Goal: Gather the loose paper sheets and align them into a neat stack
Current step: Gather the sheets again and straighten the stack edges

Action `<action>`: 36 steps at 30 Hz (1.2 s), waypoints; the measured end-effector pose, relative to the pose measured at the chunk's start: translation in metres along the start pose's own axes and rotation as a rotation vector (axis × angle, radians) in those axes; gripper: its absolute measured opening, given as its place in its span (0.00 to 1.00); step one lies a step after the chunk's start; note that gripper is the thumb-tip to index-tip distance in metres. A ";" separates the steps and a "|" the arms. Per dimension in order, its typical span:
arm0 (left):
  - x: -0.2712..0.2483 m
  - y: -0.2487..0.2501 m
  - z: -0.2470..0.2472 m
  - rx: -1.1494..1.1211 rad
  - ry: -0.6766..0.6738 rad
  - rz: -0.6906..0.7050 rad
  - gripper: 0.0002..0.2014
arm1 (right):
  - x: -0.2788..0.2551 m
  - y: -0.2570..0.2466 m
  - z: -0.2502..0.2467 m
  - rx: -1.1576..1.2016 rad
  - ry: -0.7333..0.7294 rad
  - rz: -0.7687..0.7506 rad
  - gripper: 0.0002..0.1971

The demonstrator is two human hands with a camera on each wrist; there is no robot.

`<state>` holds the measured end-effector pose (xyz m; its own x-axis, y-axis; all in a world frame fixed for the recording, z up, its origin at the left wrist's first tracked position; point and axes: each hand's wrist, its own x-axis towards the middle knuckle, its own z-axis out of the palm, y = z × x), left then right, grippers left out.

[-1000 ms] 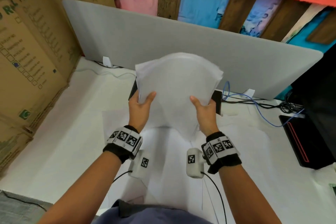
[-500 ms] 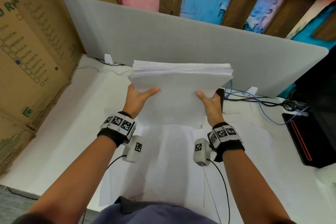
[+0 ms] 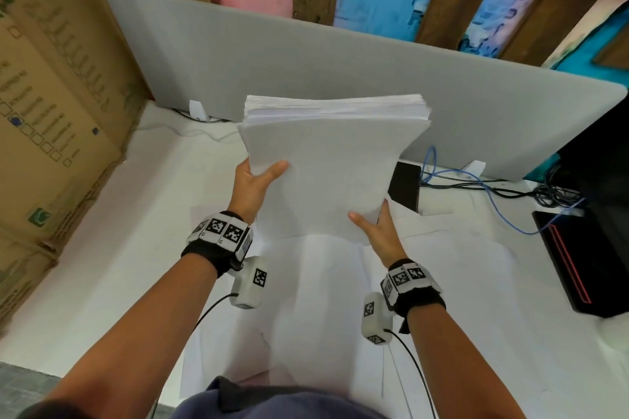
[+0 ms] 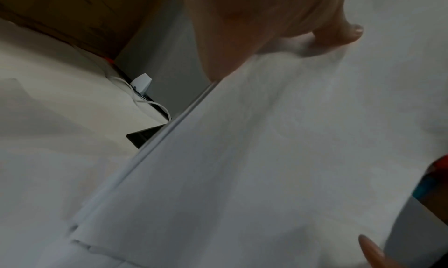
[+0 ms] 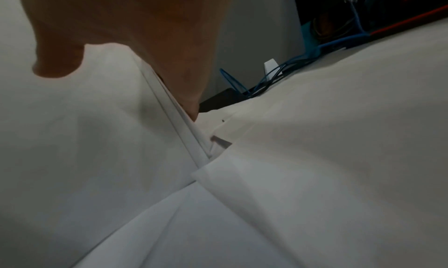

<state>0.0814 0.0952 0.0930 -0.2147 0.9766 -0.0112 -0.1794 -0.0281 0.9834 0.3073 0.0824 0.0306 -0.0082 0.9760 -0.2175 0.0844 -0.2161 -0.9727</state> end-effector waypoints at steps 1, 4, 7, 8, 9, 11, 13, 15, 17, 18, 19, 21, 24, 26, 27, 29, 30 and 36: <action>0.000 0.000 0.002 0.000 0.004 0.004 0.08 | 0.001 -0.003 0.002 0.002 0.015 -0.010 0.34; 0.001 0.000 0.004 -0.012 0.027 0.008 0.08 | 0.001 -0.018 0.003 0.009 0.054 -0.072 0.36; 0.003 0.001 0.002 -0.012 0.020 -0.001 0.07 | 0.002 -0.049 -0.005 0.052 0.110 -0.253 0.30; 0.002 0.002 0.001 -0.008 0.011 -0.008 0.07 | 0.004 -0.062 -0.008 0.071 0.125 -0.290 0.24; 0.002 0.004 0.000 0.001 0.002 -0.013 0.07 | 0.005 -0.076 -0.011 0.078 0.136 -0.306 0.19; 0.000 0.010 -0.001 0.020 -0.020 -0.011 0.07 | 0.005 -0.101 -0.013 0.058 0.161 -0.328 0.17; -0.003 0.023 0.004 -0.001 -0.011 0.016 0.08 | -0.001 -0.120 -0.012 0.040 0.161 -0.374 0.16; -0.005 0.039 0.011 -0.045 0.047 0.067 0.11 | -0.012 -0.137 -0.007 0.042 0.181 -0.443 0.16; -0.009 0.054 0.014 -0.072 0.072 0.132 0.10 | -0.025 -0.148 -0.003 0.076 0.201 -0.511 0.16; -0.011 0.057 0.014 -0.080 0.077 0.153 0.09 | -0.031 -0.150 0.001 0.093 0.209 -0.530 0.16; -0.016 0.056 0.013 -0.081 0.076 0.162 0.08 | -0.035 -0.145 0.004 0.099 0.211 -0.520 0.16; -0.028 0.042 0.011 -0.056 0.060 0.112 0.07 | -0.042 -0.122 0.013 0.081 0.204 -0.419 0.15; -0.043 0.022 0.011 -0.031 0.020 0.010 0.04 | -0.047 -0.091 0.022 0.107 0.163 -0.174 0.11; -0.042 0.026 0.010 -0.039 0.027 0.018 0.05 | -0.045 -0.095 0.020 0.109 0.173 -0.177 0.10; -0.042 0.029 0.009 -0.049 0.015 0.041 0.05 | -0.045 -0.097 0.018 0.102 0.171 -0.204 0.09; -0.043 0.032 0.007 -0.031 -0.035 0.085 0.06 | -0.044 -0.099 0.015 0.077 0.157 -0.226 0.08; -0.045 0.029 0.005 -0.002 -0.055 0.085 0.08 | -0.045 -0.096 0.016 0.051 0.132 -0.198 0.08; -0.038 0.018 -0.007 0.080 -0.088 0.033 0.10 | -0.034 -0.068 -0.012 -0.315 -0.019 -0.018 0.25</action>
<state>0.0800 0.0557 0.1104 -0.1336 0.9904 0.0339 -0.0961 -0.0470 0.9943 0.3133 0.0637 0.1055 -0.0307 0.9784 -0.2043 0.3883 -0.1767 -0.9044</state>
